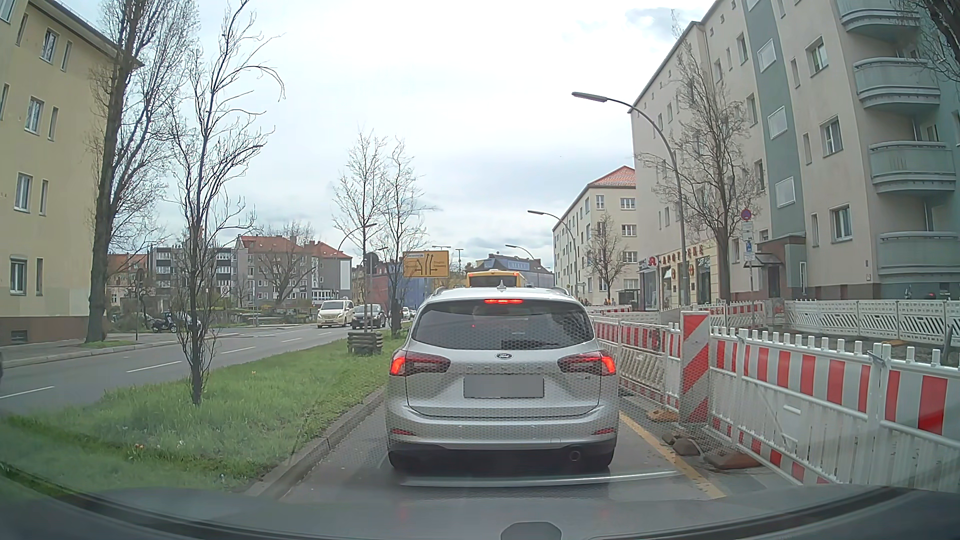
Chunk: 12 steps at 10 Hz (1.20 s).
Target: Follow the waypoints while adhering to traffic rules and regulations
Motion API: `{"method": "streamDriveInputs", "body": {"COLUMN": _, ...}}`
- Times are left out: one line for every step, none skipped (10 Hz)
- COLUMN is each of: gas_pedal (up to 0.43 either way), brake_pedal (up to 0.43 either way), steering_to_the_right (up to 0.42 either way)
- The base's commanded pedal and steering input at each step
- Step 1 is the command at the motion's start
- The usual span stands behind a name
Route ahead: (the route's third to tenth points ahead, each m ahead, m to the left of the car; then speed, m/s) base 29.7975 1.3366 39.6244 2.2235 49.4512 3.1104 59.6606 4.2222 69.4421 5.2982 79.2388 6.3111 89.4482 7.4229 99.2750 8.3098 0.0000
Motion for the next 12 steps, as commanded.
{"method": "streamDriveInputs", "body": {"gas_pedal": 0.000, "brake_pedal": 0.378, "steering_to_the_right": 0.000}}
{"method": "streamDriveInputs", "body": {"gas_pedal": 0.000, "brake_pedal": 0.384, "steering_to_the_right": 0.000}}
{"method": "streamDriveInputs", "body": {"gas_pedal": 0.000, "brake_pedal": 0.378, "steering_to_the_right": 0.000}}
{"method": "streamDriveInputs", "body": {"gas_pedal": 0.000, "brake_pedal": 0.378, "steering_to_the_right": 0.000}}
{"method": "streamDriveInputs", "body": {"gas_pedal": 0.000, "brake_pedal": 0.378, "steering_to_the_right": 0.000}}
{"method": "streamDriveInputs", "body": {"gas_pedal": 0.000, "brake_pedal": 0.384, "steering_to_the_right": 0.000}}
{"method": "streamDriveInputs", "body": {"gas_pedal": 0.000, "brake_pedal": 0.378, "steering_to_the_right": 0.000}}
{"method": "streamDriveInputs", "body": {"gas_pedal": 0.000, "brake_pedal": 0.378, "steering_to_the_right": 0.000}}
{"method": "streamDriveInputs", "body": {"gas_pedal": 0.000, "brake_pedal": 0.378, "steering_to_the_right": 0.000}}
{"method": "streamDriveInputs", "body": {"gas_pedal": 0.000, "brake_pedal": 0.378, "steering_to_the_right": 0.000}}
{"method": "streamDriveInputs", "body": {"gas_pedal": 0.000, "brake_pedal": 0.378, "steering_to_the_right": 0.000}}
{"method": "streamDriveInputs", "body": {"gas_pedal": 0.000, "brake_pedal": 0.378, "steering_to_the_right": 0.000}}
